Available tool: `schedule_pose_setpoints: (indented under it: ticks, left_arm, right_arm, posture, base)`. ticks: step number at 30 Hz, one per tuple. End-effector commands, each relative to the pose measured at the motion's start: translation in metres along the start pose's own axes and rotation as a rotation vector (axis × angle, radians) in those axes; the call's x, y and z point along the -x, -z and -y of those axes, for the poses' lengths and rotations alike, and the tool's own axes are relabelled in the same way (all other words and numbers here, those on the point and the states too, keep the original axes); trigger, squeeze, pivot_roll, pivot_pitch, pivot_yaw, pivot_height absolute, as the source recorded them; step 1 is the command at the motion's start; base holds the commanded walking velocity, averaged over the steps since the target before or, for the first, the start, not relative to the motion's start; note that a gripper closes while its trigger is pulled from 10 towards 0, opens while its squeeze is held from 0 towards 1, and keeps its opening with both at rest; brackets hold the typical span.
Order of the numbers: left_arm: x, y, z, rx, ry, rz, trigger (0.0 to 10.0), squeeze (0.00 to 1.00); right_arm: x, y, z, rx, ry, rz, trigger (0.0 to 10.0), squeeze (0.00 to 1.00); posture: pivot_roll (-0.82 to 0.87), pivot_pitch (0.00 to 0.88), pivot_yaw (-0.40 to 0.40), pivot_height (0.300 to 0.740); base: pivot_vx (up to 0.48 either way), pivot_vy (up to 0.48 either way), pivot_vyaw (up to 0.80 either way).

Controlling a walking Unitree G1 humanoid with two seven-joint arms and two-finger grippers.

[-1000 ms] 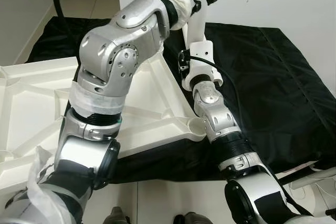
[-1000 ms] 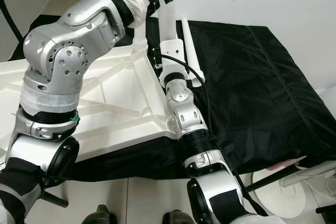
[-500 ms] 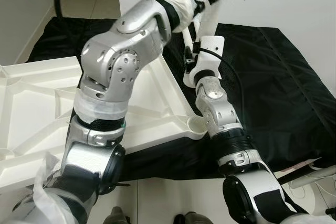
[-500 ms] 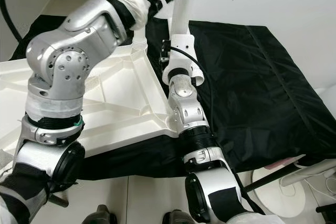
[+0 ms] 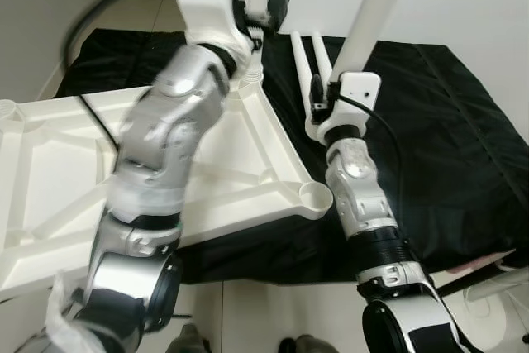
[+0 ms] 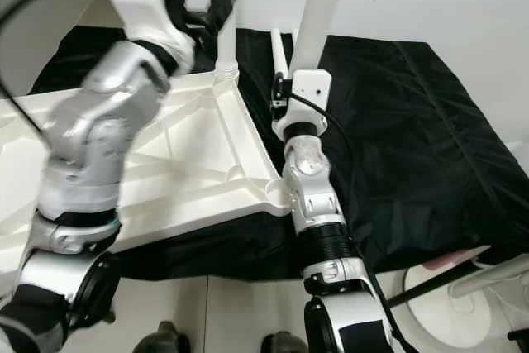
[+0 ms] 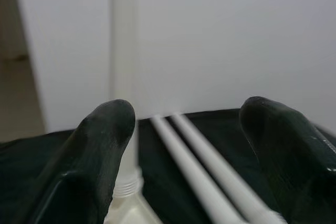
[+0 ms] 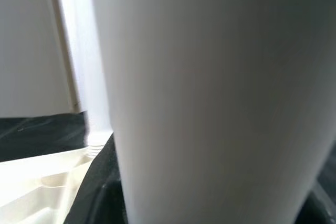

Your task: Building children table

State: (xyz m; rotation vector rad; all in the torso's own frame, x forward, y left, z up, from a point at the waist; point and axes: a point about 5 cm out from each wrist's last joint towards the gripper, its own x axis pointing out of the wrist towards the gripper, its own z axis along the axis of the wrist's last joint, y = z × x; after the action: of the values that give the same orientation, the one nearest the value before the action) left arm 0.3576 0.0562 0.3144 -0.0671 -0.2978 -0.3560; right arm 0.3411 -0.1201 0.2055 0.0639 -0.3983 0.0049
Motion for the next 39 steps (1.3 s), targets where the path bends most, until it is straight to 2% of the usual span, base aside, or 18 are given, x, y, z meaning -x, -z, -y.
schedule_pose_setpoints:
  ticks: [1, 2, 3, 4, 8, 9, 10, 11, 12, 13, 14, 17, 18, 21, 23, 25, 32, 39]
  left_arm:
    - [-0.014, 0.01, 0.0, -0.103, -0.018, -0.003, 10.0, 0.0]
    - [-0.026, 0.019, -0.003, -0.129, -0.062, -0.019, 10.0, 0.0]
    - [-0.026, 0.019, -0.003, -0.129, -0.062, -0.019, 10.0, 0.0]
    - [-0.035, 0.028, -0.002, -0.155, -0.101, -0.059, 10.0, 0.0]
    - [-0.041, 0.033, 0.001, -0.183, -0.117, -0.085, 10.0, 0.0]
    - [-0.044, 0.036, 0.004, -0.233, -0.122, -0.101, 10.0, 0.0]
    - [-0.011, 0.034, -0.021, -0.344, -0.181, -0.013, 10.0, 0.0]
    - [-0.011, 0.034, -0.021, -0.344, -0.181, -0.013, 10.0, 0.0]
    - [0.051, 0.026, -0.034, -0.458, -0.223, 0.093, 10.0, 0.0]
    - [0.051, 0.026, -0.034, -0.458, -0.223, 0.093, 10.0, 0.0]
    - [0.063, 0.024, -0.036, -0.449, -0.222, 0.124, 10.0, 0.0]
    - [0.062, 0.024, -0.036, -0.409, -0.212, 0.134, 10.0, 0.0]
    - [0.059, 0.025, -0.037, -0.358, -0.179, 0.171, 10.0, 0.0]
    - [0.057, 0.032, -0.036, -0.32, -0.164, 0.207, 10.0, 0.0]
    - [0.053, 0.038, -0.036, -0.255, -0.153, 0.243, 10.0, 0.0]
    - [0.054, 0.039, -0.036, -0.229, -0.148, 0.241, 10.0, 0.0]
    - [0.069, 0.033, -0.037, -0.219, -0.149, 0.194, 10.0, 0.0]
    - [0.059, 0.031, -0.046, -0.221, -0.138, 0.227, 10.0, 0.0]
  right_arm:
    - [0.005, -0.007, 0.006, 0.004, 0.008, 0.06, 10.0, 0.0]
    - [0.013, -0.007, 0.007, 0.019, -0.006, 0.079, 10.0, 0.0]
    - [0.013, -0.007, 0.007, 0.019, -0.006, 0.079, 10.0, 0.0]
    - [0.019, -0.005, 0.009, 0.034, -0.015, 0.085, 10.0, 0.0]
    - [0.024, -0.003, 0.01, 0.038, -0.02, 0.085, 10.0, 0.0]
    - [0.026, -0.001, 0.01, 0.052, -0.03, 0.081, 10.0, 0.0]
    - [0.028, 0.0, 0.01, 0.065, -0.043, 0.078, 10.0, 0.0]
    - [0.028, 0.0, 0.01, 0.065, -0.043, 0.078, 10.0, 0.0]
    - [0.028, 0.001, 0.012, 0.083, -0.051, 0.078, 10.0, 0.0]
    - [0.028, 0.001, 0.012, 0.083, -0.051, 0.078, 10.0, 0.0]
    - [0.027, 0.0, 0.014, 0.083, -0.049, 0.08, 10.0, 0.0]
    - [0.026, -0.001, 0.016, 0.086, -0.045, 0.082, 10.0, 0.0]
    - [0.024, -0.003, 0.019, 0.083, -0.034, 0.087, 10.0, 0.0]
    - [0.022, -0.005, 0.02, 0.085, -0.033, 0.091, 10.0, 0.0]
    - [0.023, -0.007, 0.019, 0.086, -0.034, 0.095, 10.0, 0.0]
    - [0.024, -0.008, 0.019, 0.084, -0.037, 0.096, 10.0, 0.0]
    - [0.023, -0.007, 0.019, 0.074, -0.032, 0.085, 10.0, 0.0]
    - [0.02, -0.007, 0.018, 0.073, -0.037, 0.085, 10.0, 0.0]
  posture:
    - [0.0, 0.016, 0.035, 0.74]
    - [-0.01, 0.01, 0.046, 0.74]
    - [-0.01, 0.01, 0.046, 0.74]
    - [-0.02, 0.004, 0.053, 0.74]
    - [-0.02, 0.0, 0.06, 0.74]
    - [-0.04, 0.0, 0.088, 0.74]
    - [-0.06, 0.0, 0.114, 0.74]
    - [-0.06, 0.0, 0.114, 0.74]
    - [-0.07, 0.0, 0.132, 0.74]
    - [-0.07, 0.0, 0.132, 0.74]
    - [-0.07, 0.0, 0.133, 0.74]
    - [-0.08, 0.0, 0.132, 0.74]
    - [-0.09, 0.0, 0.131, 0.74]
    - [-0.09, 0.0, 0.12, 0.74]
    - [-0.09, 0.0, 0.116, 0.74]
    - [-0.09, 0.0, 0.108, 0.74]
    - [-0.07, 0.0, 0.09, 0.74]
    - [-0.06, 0.003, 0.087, 0.74]
  base:
    - [0.0, 0.0, 0.0]
    - [0.0, 0.0, 0.0]
    - [0.0, 0.0, 0.0]
    - [0.0, 0.0, 0.0]
    - [0.0, 0.0, 0.0]
    - [0.0, 0.0, 0.0]
    - [0.0, 0.0, 0.0]
    - [0.0, 0.0, 0.0]
    - [0.0, 0.0, 0.0]
    - [0.0, 0.0, 0.0]
    - [0.0, 0.0, 0.0]
    - [0.0, 0.0, 0.0]
    - [0.0, 0.0, 0.0]
    - [0.0, 0.0, 0.0]
    - [0.0, 0.0, 0.0]
    - [0.0, 0.0, 0.0]
    - [0.0, 0.0, 0.0]
    - [0.0, 0.0, 0.0]
